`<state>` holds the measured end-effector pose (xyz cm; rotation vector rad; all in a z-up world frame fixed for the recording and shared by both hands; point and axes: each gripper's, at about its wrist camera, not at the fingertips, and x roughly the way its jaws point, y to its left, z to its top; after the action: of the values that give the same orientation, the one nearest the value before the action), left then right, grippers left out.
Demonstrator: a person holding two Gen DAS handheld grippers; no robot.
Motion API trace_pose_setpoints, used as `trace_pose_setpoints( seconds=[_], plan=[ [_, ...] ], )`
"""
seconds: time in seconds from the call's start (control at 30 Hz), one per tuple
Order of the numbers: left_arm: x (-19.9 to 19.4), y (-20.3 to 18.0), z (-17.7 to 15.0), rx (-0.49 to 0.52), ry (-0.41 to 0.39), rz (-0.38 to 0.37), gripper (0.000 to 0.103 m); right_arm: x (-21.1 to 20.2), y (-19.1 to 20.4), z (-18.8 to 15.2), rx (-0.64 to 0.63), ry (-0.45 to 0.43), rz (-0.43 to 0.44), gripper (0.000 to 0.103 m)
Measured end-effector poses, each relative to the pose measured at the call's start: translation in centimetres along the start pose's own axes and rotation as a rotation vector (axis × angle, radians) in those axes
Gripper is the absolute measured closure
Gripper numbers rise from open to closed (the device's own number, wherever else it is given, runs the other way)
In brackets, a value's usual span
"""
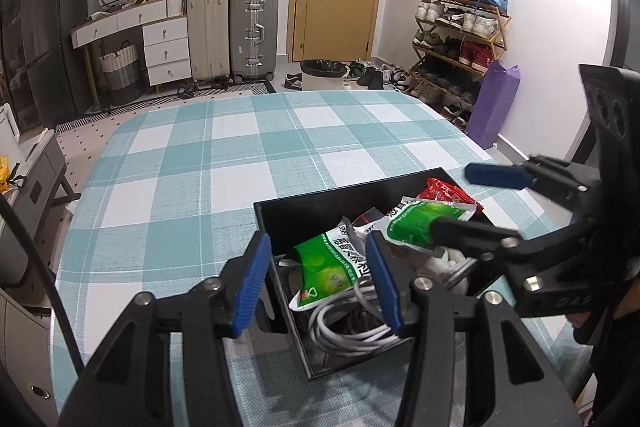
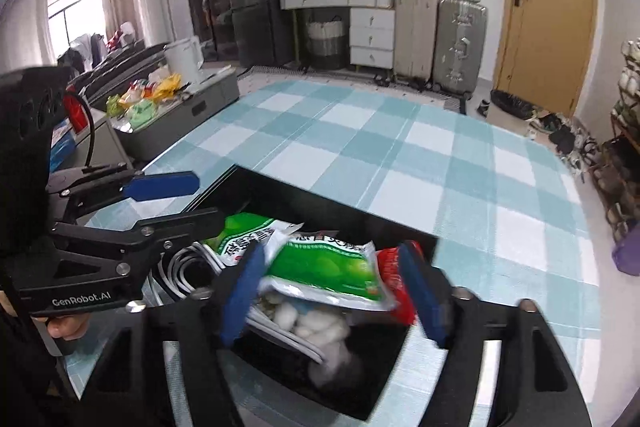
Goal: Organize soft objects
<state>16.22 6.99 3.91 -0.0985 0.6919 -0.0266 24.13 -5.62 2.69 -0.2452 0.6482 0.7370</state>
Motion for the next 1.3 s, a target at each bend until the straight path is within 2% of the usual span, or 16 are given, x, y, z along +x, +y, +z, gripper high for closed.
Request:
trace_pose_setpoints(
  seconds=[0.03, 0.1, 0.2, 0.27, 0.33, 0.63, 0.83, 1.07, 1.3],
  plan=[
    [-0.2, 0.0, -0.1, -0.001, -0.007, 0.004, 0.038, -0.5, -0.2, -0.2, 0.004, -0.012, -0.005, 0.023],
    [-0.7, 0.1, -0.3, -0.005, -0.024, 0.013, 0.033, -1.5, -0.5, -0.6, 0.012, -0.04, -0.014, 0.011],
    [-1.5, 0.3, -0.8, -0.015, -0.048, 0.017, 0.015, -3.1, -0.6, -1.5, 0.016, -0.082, -0.019, 0.005],
    [-2.2, 0.3, -1.3, -0.02, -0.077, 0.023, 0.009, -3.9, -0.6, -2.2, 0.019, -0.106, -0.024, 0.001],
    [-2.8, 0.2, -1.9, -0.02, -0.096, 0.035, 0.001, -4.7, -0.6, -2.9, 0.024, -0.138, -0.027, 0.001],
    [-4.7, 0.0, -4.3, -0.037, -0.197, 0.098, 0.0, -7.4, -0.2, -5.3, 0.05, -0.244, -0.026, 0.001],
    [-4.4, 0.2, -5.3, -0.072, -0.197, 0.097, 0.0, -8.0, 0.2, -6.4, 0.051, -0.274, -0.034, 0.001],
    [-4.0, -0.6, -5.9, -0.032, -0.224, 0.132, 0.0, -7.9, 0.7, -7.4, 0.034, -0.3, -0.031, 0.001],
    [-3.2, -0.4, -6.2, -0.04, -0.216, 0.142, 0.0, -7.8, 0.9, -7.9, 0.038, -0.333, -0.019, 0.001]
  ],
)
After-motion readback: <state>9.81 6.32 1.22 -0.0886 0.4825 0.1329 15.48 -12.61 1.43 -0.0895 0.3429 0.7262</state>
